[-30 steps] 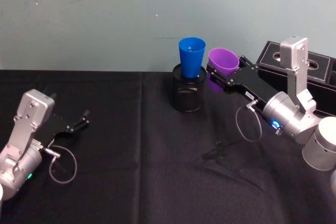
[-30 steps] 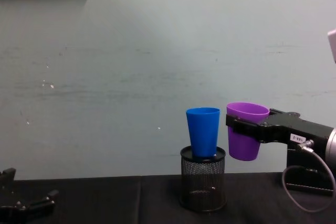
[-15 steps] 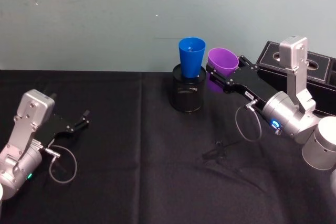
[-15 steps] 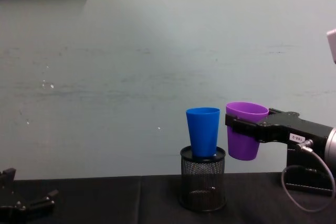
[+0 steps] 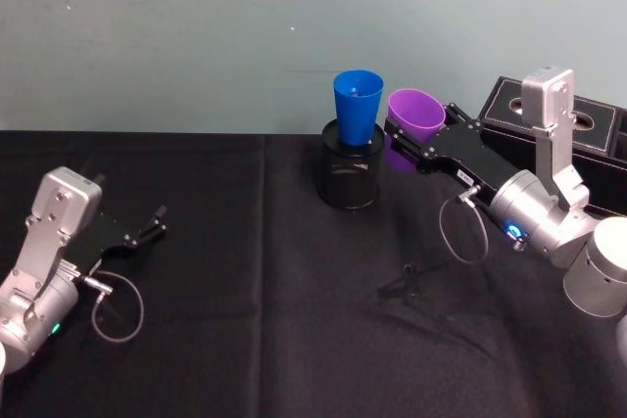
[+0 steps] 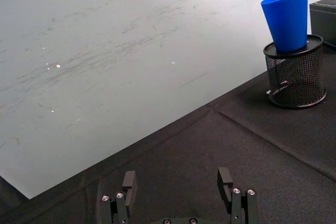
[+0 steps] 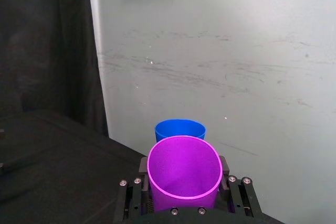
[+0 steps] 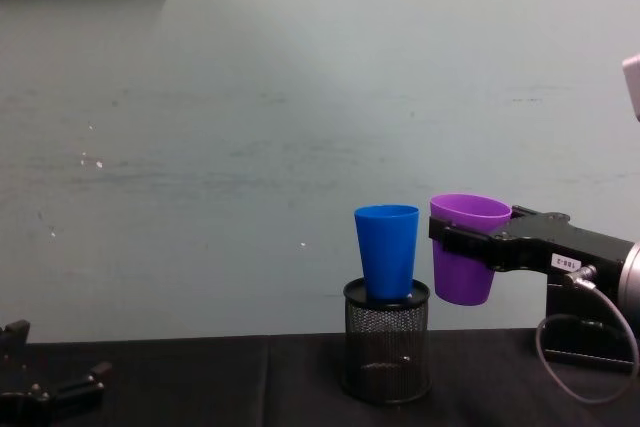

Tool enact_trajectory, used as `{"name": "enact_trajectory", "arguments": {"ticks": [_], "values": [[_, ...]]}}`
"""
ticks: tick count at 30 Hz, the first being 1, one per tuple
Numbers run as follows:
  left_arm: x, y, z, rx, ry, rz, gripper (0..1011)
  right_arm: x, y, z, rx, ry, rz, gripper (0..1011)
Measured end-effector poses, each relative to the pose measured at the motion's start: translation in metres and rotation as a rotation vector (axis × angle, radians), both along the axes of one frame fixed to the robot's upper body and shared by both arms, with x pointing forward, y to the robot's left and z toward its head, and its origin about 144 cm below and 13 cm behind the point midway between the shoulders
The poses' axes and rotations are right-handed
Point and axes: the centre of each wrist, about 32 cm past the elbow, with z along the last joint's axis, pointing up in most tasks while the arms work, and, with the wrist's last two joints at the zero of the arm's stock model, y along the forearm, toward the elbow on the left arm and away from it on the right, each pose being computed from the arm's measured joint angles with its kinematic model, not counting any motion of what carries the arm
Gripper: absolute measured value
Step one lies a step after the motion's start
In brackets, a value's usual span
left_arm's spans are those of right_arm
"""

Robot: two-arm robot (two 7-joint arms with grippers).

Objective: Pick up one cup with a gripper and tap it against the other cup.

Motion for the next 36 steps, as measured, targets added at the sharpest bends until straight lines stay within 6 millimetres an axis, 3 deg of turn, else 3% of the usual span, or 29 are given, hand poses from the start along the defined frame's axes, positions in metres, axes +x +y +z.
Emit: {"name": "enact_trajectory", "arguments": {"ticks": [21, 36], "values": [[0.0, 0.0, 0.0, 0.0, 0.0, 0.0, 1011, 0.0, 0.0, 0.002, -0.002, -0.004, 0.007, 732], [0.0, 0.0, 0.0, 0.0, 0.0, 0.0, 1012, -0.016, 0.001, 0.001, -0.003, 0.007, 0.053, 732]]}}
